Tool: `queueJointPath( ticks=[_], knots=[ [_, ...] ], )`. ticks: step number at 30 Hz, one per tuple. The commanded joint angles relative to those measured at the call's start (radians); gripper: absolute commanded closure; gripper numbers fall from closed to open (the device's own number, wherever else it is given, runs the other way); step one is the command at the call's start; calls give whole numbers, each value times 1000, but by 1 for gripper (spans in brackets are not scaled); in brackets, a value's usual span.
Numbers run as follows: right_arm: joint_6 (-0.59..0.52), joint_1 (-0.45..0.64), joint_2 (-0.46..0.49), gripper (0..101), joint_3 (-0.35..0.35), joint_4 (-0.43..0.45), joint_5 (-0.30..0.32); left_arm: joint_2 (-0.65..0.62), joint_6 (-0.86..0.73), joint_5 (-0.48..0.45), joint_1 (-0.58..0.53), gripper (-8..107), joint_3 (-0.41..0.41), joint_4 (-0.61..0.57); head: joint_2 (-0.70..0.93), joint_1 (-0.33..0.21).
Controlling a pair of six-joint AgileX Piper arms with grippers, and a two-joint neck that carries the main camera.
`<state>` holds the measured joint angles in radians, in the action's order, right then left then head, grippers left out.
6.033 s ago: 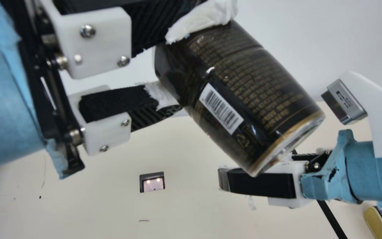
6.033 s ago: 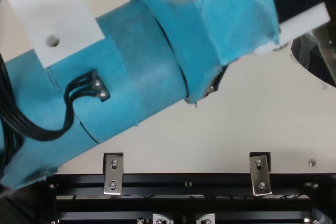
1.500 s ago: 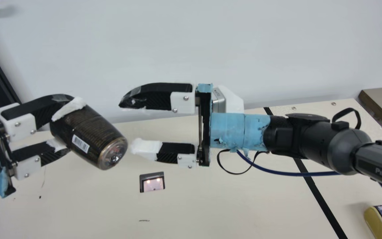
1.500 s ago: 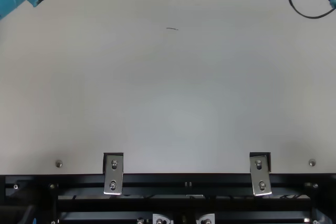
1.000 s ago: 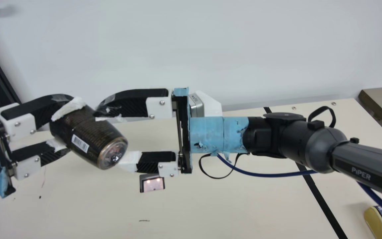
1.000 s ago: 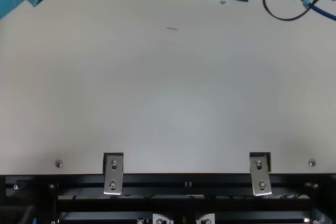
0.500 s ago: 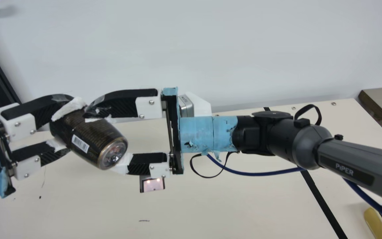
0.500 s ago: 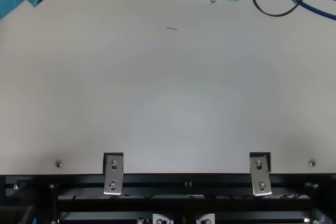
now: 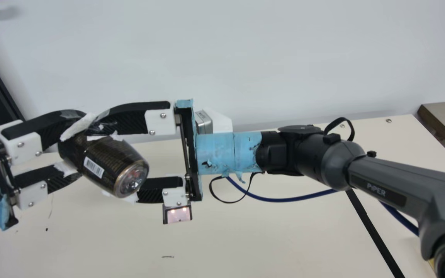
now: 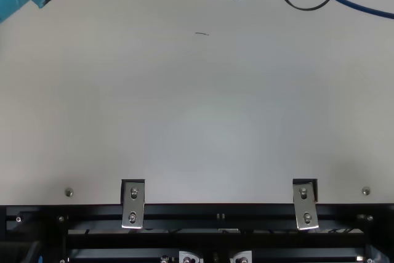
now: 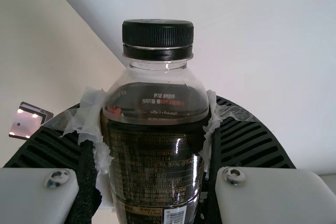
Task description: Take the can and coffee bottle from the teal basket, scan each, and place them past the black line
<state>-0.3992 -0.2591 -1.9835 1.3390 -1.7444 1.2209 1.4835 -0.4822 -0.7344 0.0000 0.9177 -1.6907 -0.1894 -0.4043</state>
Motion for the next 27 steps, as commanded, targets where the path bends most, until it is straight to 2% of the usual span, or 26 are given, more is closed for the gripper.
queueJointPath(
  ticks=[1, 8, 9, 10, 17, 18, 19, 27],
  knots=[
    [3, -4, -3, 0, 1, -1, -1, 0, 0, 0, 0, 89, 0, 0, -5, -32],
    [5, -7, -8, 0, 1, 0, 0, 0, 0, 0, 0, 89, 0, 0, -5, -32],
    [5, -7, -8, 62, 1, -1, 0, 0, 0, 0, 0, 89, 0, 0, -5, -32],
    [5, -7, -8, 101, 1, -1, 0, 0, 0, 0, 0, 89, 0, 0, -5, -32],
    [2, -7, -8, 101, 1, -9, 8, 0, 4, 0, 0, 89, 0, -4, -5, -32],
    [2, -7, -8, 101, 1, -8, 8, 0, 6, 0, 0, 76, 0, -4, -5, -32],
    [2, -7, -8, 101, 1, -8, 7, 0, 6, 0, 0, 9, 0, -4, -5, -32],
    [2, -7, -8, 101, 1, -1, 0, -1, 18, 16, 4, 9, 10, 17, -5, -32]
  ],
)
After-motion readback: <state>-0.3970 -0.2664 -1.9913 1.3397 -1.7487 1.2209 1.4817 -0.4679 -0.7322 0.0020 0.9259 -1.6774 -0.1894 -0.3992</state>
